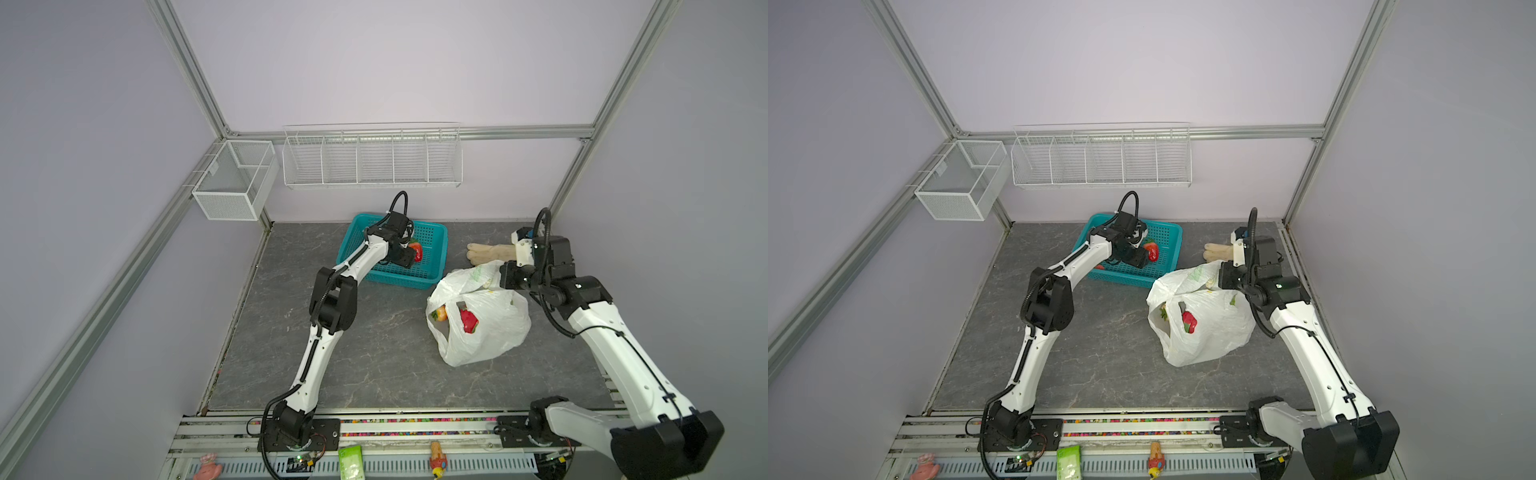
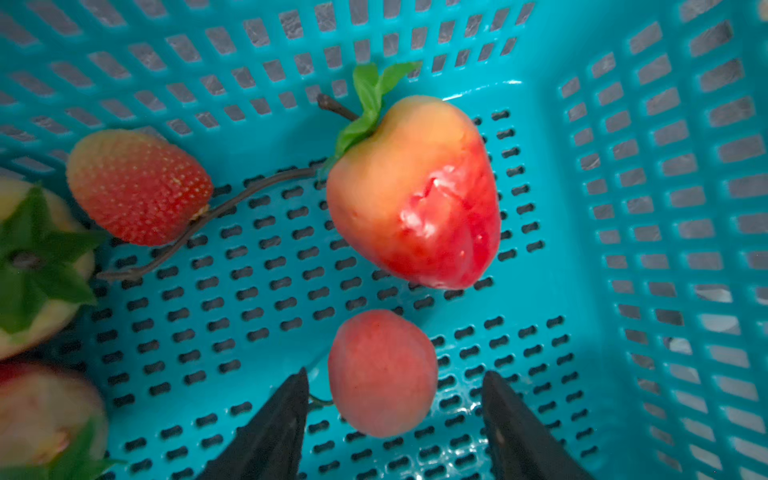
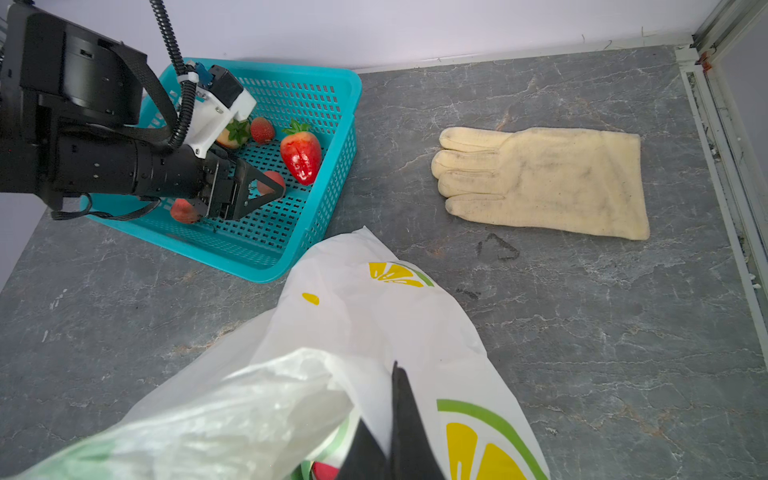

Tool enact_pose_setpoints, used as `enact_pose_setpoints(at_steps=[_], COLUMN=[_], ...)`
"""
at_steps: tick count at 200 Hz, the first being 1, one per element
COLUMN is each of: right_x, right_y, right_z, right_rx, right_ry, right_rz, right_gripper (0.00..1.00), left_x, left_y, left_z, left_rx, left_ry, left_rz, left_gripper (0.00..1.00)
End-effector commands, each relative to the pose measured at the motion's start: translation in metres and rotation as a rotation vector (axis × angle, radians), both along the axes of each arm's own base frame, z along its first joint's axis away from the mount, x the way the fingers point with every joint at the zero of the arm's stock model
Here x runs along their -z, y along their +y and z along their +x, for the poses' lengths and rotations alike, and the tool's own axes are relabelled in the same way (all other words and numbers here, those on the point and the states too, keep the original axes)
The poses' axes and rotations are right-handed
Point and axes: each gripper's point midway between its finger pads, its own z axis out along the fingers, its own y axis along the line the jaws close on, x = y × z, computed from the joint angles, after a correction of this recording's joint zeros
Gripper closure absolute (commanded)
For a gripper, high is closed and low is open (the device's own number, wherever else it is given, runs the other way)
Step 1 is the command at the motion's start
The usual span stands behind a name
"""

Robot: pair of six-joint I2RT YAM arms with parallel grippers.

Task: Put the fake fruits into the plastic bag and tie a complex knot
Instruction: 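Move the left gripper back over the teal basket toward a peach, then grasp the small peach in the basket with the left gripper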

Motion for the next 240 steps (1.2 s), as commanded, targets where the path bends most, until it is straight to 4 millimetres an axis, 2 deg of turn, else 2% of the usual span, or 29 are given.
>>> enact_pose_setpoints(at_steps=[1,38,89,135,167,199,219,240], right_x=[-0.003,-0.004,0.0,-0.001,-0.002,-0.001,-0.004,-0.009], right_y=[-0.003,-0.004,-0.003,-0.002,-0.002,0.0,0.003,0.005], right_z=[-0.003,-0.003,-0.004,-0.006,-0.008,-0.006,-0.003,-0.001], right_rx=[0.001,0.003,0.0,-0.003,-0.004,-0.007,-0.012,-0.021], right_ry=[-0.008,-0.014,-0.003,-0.003,-0.007,-0.004,-0.011,-0.023], right_rz=[-0.011,-0.01,-0.009,0.002,0.008,0.019,0.029,0.035], right_gripper=[0.94,0.94,0.94,0.94,0.94,0.94,0.94,0.94], left_x=[0.014,0.016,0.012,-0.023,-0.06,-0.116,-0.14,-0.148], left_y=[0.001,-0.001,-0.004,-0.006,0.002,0.016,0.033,0.049], left_z=[-0.003,-0.002,0.0,-0.001,-0.013,-0.045,-0.082,-0.131], left_rx=[0.019,0.023,0.028,0.02,-0.001,-0.03,-0.061,-0.1], left_ry=[0.03,0.035,0.024,-0.016,-0.068,-0.149,-0.192,-0.219], left_rz=[0.033,0.026,0.02,-0.022,-0.067,-0.179,-0.27,-0.347], left_gripper=[0.37,0.38,0.54,0.62,0.64,0.64,0.64,0.64])
